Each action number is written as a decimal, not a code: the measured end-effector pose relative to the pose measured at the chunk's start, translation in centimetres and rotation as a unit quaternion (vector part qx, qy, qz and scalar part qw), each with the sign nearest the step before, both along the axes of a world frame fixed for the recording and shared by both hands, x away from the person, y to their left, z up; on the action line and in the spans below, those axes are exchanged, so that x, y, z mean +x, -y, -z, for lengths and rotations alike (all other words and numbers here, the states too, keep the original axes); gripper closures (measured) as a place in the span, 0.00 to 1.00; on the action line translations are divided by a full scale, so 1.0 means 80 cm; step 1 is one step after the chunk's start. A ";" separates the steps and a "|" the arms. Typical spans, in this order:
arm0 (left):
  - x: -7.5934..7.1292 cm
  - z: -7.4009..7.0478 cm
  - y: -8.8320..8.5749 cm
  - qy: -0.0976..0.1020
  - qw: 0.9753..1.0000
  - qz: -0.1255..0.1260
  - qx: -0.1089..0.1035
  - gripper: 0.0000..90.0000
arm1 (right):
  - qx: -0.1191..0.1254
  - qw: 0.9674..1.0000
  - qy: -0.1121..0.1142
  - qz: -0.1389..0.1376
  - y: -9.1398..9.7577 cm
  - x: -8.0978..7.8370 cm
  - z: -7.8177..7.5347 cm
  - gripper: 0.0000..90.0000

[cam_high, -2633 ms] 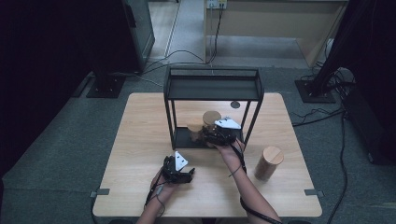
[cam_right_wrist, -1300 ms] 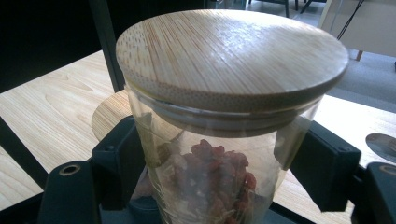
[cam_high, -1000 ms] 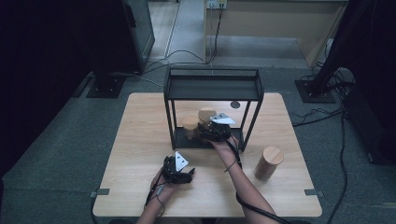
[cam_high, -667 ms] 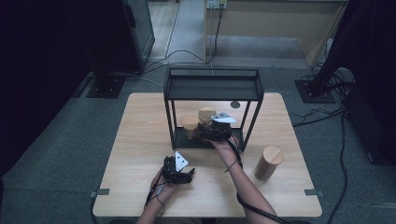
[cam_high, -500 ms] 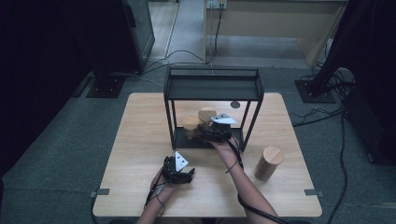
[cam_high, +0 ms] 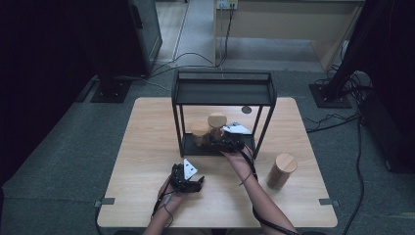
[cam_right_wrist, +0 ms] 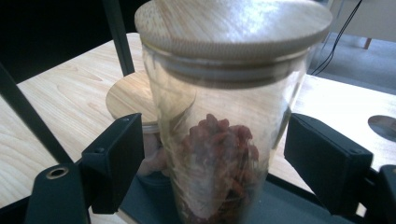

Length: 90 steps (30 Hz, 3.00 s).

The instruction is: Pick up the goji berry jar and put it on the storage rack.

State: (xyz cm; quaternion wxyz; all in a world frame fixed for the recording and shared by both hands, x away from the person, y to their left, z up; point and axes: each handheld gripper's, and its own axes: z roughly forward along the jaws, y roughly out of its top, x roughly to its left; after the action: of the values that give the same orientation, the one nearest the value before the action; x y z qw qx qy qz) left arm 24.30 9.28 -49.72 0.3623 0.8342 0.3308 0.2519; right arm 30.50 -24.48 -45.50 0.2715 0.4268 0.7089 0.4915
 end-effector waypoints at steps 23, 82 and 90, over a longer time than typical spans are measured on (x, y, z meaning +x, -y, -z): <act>0.001 0.000 -0.001 -0.002 1.000 0.000 -0.003 0.22 | 0.000 0.999 0.008 -0.031 0.021 -0.027 0.016 0.22; -0.012 0.005 0.008 0.029 0.999 0.000 0.017 0.22 | 0.014 0.996 -0.023 -0.089 0.096 -0.080 0.016 0.22; -0.014 0.006 0.009 0.033 0.999 0.000 0.020 0.22 | -0.015 0.995 -0.026 -0.092 0.091 -0.090 0.007 0.22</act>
State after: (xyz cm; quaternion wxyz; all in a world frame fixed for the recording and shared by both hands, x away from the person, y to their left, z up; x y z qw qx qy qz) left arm 23.20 8.52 -50.20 0.3565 0.8324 0.3138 0.2857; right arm 23.34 -31.77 -46.08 0.2130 0.3680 0.7590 0.4930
